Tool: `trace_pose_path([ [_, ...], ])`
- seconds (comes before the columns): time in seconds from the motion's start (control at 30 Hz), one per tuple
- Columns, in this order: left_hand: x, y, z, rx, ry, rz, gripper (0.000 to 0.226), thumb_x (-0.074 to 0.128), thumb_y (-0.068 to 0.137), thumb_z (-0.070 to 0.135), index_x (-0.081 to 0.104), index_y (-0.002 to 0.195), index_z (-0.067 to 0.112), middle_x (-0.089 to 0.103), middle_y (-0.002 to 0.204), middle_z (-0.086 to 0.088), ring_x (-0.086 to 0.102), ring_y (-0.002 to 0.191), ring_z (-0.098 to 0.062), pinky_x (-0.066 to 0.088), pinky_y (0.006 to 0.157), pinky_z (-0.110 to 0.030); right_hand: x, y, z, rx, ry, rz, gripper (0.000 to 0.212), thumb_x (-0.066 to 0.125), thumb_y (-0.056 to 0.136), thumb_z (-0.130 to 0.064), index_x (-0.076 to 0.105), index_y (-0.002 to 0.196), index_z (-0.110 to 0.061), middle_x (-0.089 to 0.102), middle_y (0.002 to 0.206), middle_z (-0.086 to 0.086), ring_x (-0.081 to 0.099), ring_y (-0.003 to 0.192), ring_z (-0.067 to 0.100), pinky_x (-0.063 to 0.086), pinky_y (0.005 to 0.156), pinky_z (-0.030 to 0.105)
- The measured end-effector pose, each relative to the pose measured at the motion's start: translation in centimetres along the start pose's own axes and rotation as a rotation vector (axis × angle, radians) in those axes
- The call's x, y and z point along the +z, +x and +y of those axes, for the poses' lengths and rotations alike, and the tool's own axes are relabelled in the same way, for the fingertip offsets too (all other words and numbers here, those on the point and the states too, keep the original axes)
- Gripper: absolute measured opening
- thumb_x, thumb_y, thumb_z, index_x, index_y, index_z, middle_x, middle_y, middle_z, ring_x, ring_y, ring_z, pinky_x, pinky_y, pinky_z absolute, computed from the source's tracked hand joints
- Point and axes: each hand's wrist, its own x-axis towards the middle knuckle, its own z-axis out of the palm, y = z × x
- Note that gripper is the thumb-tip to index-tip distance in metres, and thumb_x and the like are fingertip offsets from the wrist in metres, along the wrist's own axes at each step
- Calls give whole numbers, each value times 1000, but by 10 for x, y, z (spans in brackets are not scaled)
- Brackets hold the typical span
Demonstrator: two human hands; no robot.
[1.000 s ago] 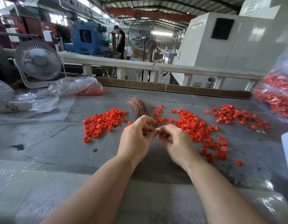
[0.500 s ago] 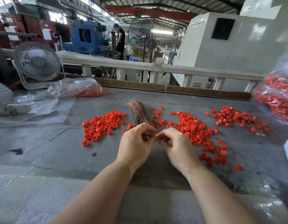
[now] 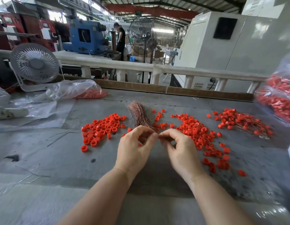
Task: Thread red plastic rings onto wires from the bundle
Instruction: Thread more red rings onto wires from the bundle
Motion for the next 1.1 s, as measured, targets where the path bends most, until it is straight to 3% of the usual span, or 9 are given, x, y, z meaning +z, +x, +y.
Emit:
trace_pose_path([
  [0.13, 0, 2, -3, -89, 39, 8, 19, 69, 80, 16, 62, 72, 31, 62, 63, 13, 59, 60, -7, 46, 62, -18, -3, 2, -2, 30, 85, 157, 28, 62, 86, -3, 59, 76, -29, 63, 73, -12, 56, 71, 3, 41, 64, 10],
  [0.23, 1, 1, -6, -127, 85, -17, 17, 70, 78, 15, 64, 75, 30, 61, 64, 17, 56, 61, 3, 39, 58, -6, -5, 2, -3, 62, 160, 277, 27, 58, 87, -2, 57, 76, -27, 61, 71, -9, 54, 67, 3, 40, 60, 10],
  [0.4, 2, 1, -7, -167, 95, -44, 22, 70, 78, 12, 62, 75, 33, 58, 63, 19, 52, 63, 11, 36, 57, -1, -9, 9, -3, 193, 457, 439, 26, 46, 92, 5, 54, 79, -16, 64, 78, 1, 63, 59, 9, 45, 46, 18],
  [0.6, 1, 1, -7, -158, 103, -45, 28, 70, 78, 13, 59, 73, 37, 58, 66, 19, 52, 64, 11, 34, 58, 0, -17, 11, -7, 168, 658, 625, 27, 40, 96, 2, 49, 83, -20, 67, 84, 5, 69, 71, 15, 51, 54, 21],
  [0.73, 2, 1, -8, -138, 123, -39, 20, 70, 78, 14, 63, 78, 32, 57, 72, 17, 51, 67, 9, 34, 60, 0, -17, 10, -9, 64, 536, 674, 28, 41, 96, 2, 49, 87, -24, 66, 95, 4, 68, 90, 17, 53, 70, 23],
  [0.87, 1, 1, -6, -89, 123, -25, 18, 72, 77, 15, 65, 80, 30, 53, 81, 17, 52, 70, 7, 35, 63, -2, -12, 7, -8, -16, 321, 583, 24, 47, 93, 0, 54, 90, -23, 66, 101, 2, 64, 95, 10, 50, 81, 20],
  [0.97, 1, 0, -3, -43, 108, -24, 20, 74, 75, 15, 64, 81, 31, 52, 82, 19, 52, 70, 6, 35, 61, -2, -6, 3, -3, -78, 6, 444, 9, 55, 90, -4, 62, 90, -10, 68, 102, 4, 64, 91, 16, 49, 80, 23],
  [1.1, 1, -2, 1, 49, 79, -33, 15, 76, 74, 17, 70, 88, 21, 55, 84, 15, 53, 72, 2, 37, 63, -3, -1, -1, -2, -197, -305, 307, 10, 62, 81, 1, 68, 85, -6, 68, 83, 5, 64, 78, 27, 44, 69, 27],
])
